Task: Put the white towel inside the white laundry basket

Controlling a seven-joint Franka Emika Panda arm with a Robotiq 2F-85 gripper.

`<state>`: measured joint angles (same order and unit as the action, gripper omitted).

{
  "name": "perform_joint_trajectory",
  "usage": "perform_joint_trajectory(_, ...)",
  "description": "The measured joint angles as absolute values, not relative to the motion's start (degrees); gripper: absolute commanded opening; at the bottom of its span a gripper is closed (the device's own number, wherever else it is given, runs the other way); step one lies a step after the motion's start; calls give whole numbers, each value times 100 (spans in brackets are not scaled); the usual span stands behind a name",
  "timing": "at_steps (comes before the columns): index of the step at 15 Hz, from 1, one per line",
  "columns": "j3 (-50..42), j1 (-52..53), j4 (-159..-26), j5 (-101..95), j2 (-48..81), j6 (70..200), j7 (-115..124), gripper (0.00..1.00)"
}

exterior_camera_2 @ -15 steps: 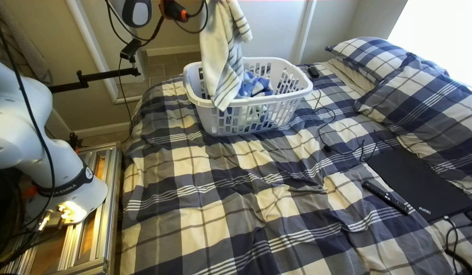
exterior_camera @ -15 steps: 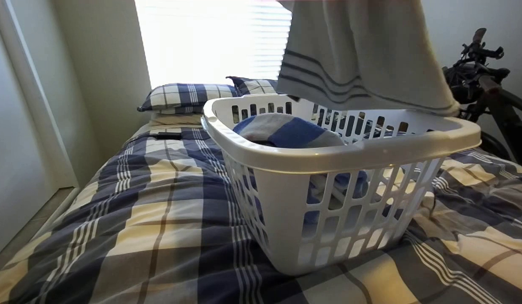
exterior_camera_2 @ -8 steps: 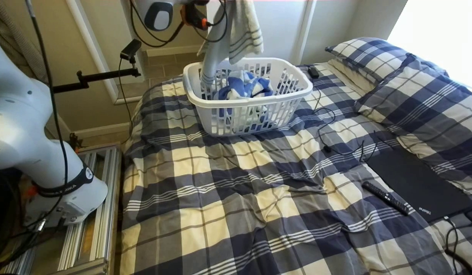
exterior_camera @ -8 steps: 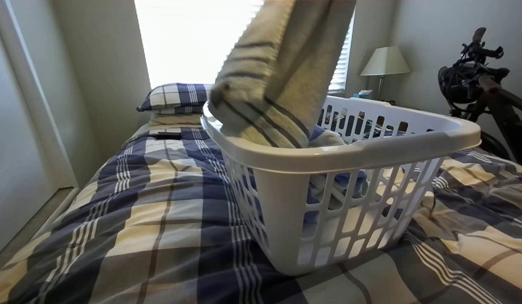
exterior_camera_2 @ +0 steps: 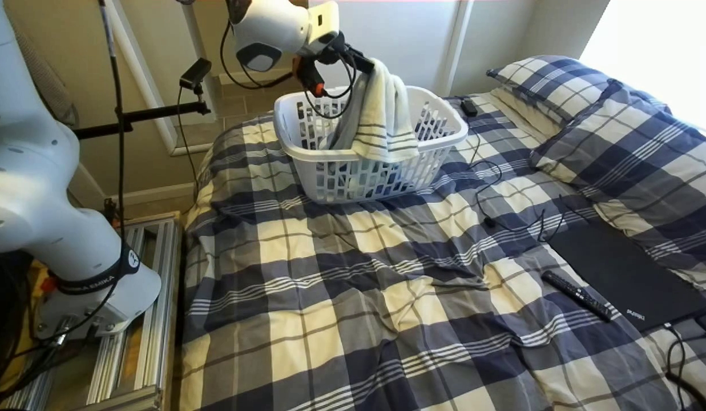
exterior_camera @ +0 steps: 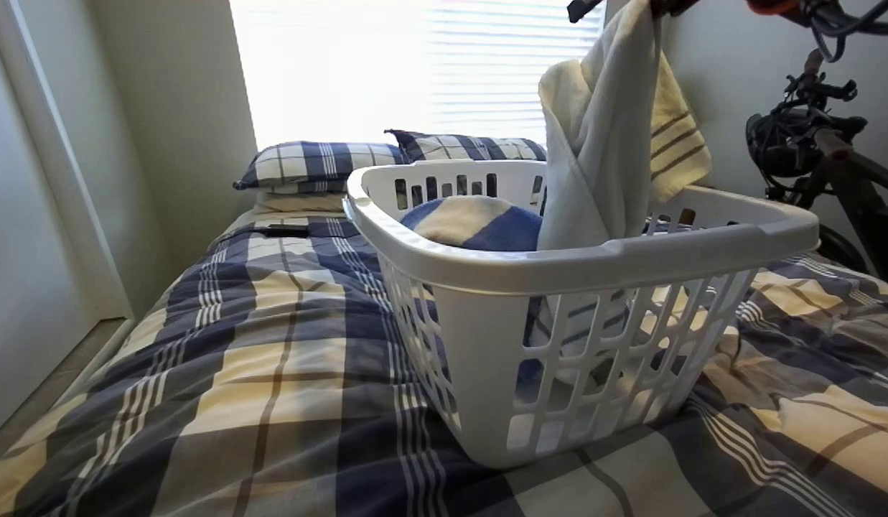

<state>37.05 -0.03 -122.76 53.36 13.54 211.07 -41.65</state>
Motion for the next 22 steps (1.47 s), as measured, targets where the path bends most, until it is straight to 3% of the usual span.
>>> perform_joint_trajectory(7,3220,630,-12180,8140,1412,20416,-6018,100)
perform_joint_trajectory(22,3184,751,-12178,8296,1423,20452,-6132,100)
